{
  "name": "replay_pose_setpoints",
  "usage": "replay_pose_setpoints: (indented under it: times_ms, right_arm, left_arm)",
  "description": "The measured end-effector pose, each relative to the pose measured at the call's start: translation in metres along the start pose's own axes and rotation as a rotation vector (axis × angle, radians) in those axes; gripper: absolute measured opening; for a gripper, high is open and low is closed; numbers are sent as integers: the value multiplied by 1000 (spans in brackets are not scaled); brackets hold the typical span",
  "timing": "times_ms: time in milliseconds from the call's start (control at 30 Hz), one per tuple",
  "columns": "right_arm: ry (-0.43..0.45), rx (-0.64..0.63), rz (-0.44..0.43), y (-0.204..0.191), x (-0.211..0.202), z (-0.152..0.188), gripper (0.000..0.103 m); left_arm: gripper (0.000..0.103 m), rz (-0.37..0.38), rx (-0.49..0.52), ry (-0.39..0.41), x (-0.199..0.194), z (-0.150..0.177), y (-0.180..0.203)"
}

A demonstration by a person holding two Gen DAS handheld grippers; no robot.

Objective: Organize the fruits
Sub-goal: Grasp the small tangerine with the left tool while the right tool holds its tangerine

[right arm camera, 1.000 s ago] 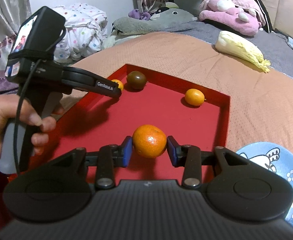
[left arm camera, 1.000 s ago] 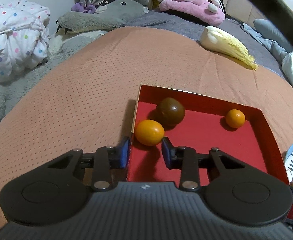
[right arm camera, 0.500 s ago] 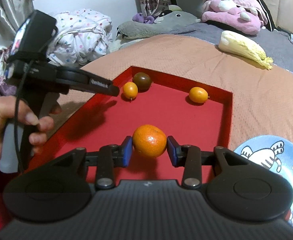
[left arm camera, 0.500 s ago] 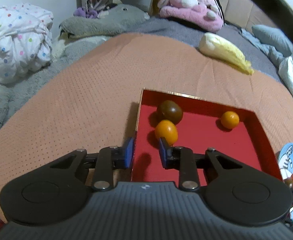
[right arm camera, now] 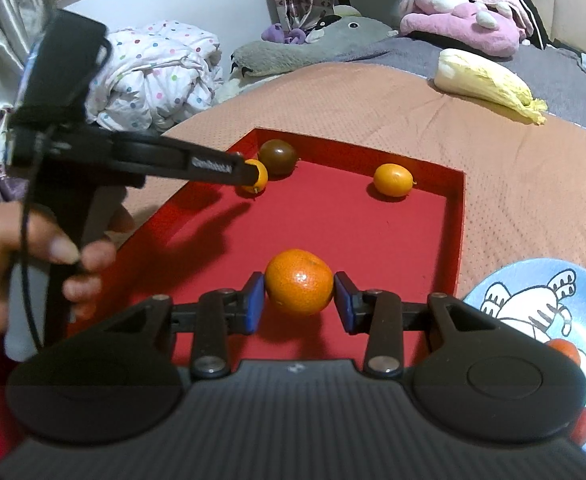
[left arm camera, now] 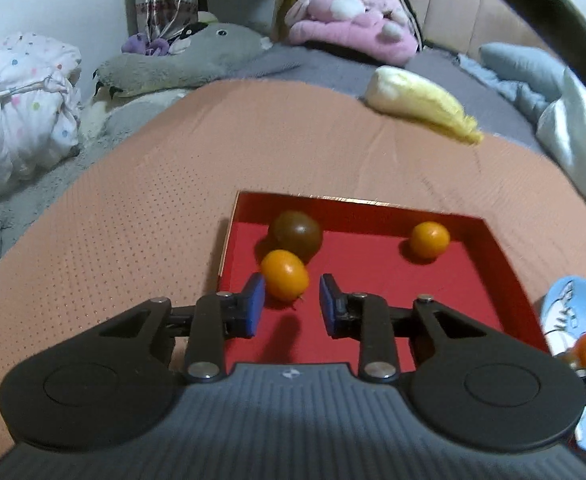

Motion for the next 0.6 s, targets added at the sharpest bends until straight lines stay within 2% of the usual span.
replay_pose_setpoints:
  times_ms: [67, 167, 267, 333, 467, 600]
  right_arm:
    - [-2, 8, -1, 2, 1, 0, 40]
    - [-9, 15, 1, 4, 3, 1, 40]
    - [-15, 21, -1, 6, 5, 1, 40]
    - [-17, 24, -4, 7, 6, 1, 40]
    - [-18, 28, -11, 8, 8, 0, 41]
    - [-18, 23, -13, 7, 8, -1, 41]
  left_arm:
    - [64, -29, -8, 0, 6, -1, 0]
    - [70, -20, -25, -5, 11, -1, 1]
    - [71, -16, -54, 13, 9, -3, 1]
    - [72, 28, -83, 43, 2, -6, 1]
    - [73, 5, -67, -4, 15, -4, 0]
    - [73, -36, -17, 9, 24, -8, 4]
Point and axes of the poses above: each gripper's, at about its wrist camera, not at the fingertips, and x roughly the way its jaws point, y to its right, z to its underside, the point moved 8 cm from there along x, roughly the way its jaws point, and after that the axes turned 15 degrees about -y, right-handed, at the moved point
